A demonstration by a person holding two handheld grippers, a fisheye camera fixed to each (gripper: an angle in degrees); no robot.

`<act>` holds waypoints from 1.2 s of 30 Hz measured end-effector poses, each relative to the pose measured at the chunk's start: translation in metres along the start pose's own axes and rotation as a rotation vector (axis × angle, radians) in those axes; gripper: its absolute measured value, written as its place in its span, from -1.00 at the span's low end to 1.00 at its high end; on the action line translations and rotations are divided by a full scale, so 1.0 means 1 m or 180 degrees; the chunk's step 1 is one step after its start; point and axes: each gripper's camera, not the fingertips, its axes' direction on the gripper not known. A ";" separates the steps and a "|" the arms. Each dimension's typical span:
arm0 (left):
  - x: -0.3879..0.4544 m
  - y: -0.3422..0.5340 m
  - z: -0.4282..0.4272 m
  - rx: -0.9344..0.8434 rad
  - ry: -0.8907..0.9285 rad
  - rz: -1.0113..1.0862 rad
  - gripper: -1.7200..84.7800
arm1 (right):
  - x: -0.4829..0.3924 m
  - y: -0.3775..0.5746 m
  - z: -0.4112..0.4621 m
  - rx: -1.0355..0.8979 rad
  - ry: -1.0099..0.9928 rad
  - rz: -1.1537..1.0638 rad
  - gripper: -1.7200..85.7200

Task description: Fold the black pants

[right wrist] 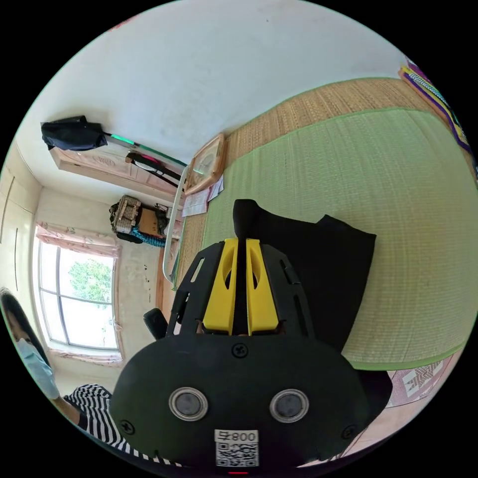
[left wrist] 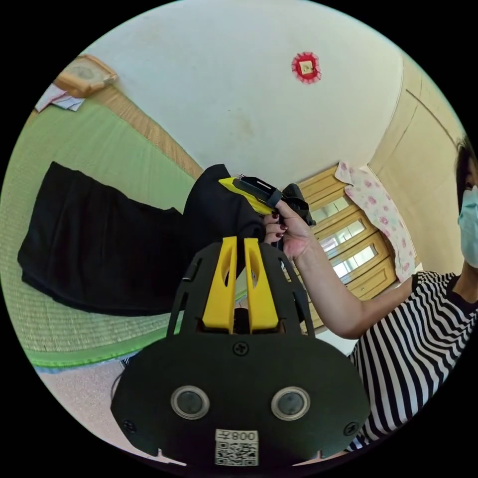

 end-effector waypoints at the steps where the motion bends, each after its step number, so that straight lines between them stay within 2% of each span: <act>1: -0.011 0.002 -0.014 0.0059 -0.0055 -0.0051 -0.90 | -0.016 -0.004 0.015 -0.0059 0.0025 -0.0033 -0.91; 13: -0.109 0.019 -0.114 0.0491 -0.0278 -0.0531 -0.90 | -0.141 -0.038 0.142 -0.0513 -0.0003 -0.0316 -0.91; 23: -0.178 0.038 -0.142 0.0546 -0.0541 -0.1172 -0.90 | -0.182 -0.060 0.232 -0.0999 -0.0071 -0.0324 -0.91; 29: -0.180 0.044 -0.154 0.0455 -0.0795 -0.1178 -0.92 | -0.208 -0.067 0.238 -0.1103 -0.0629 -0.0717 -0.95; 36: -0.145 0.028 -0.152 0.0399 -0.1032 -0.0574 -0.96 | -0.232 -0.089 0.255 -0.0997 -0.0365 -0.0971 -0.96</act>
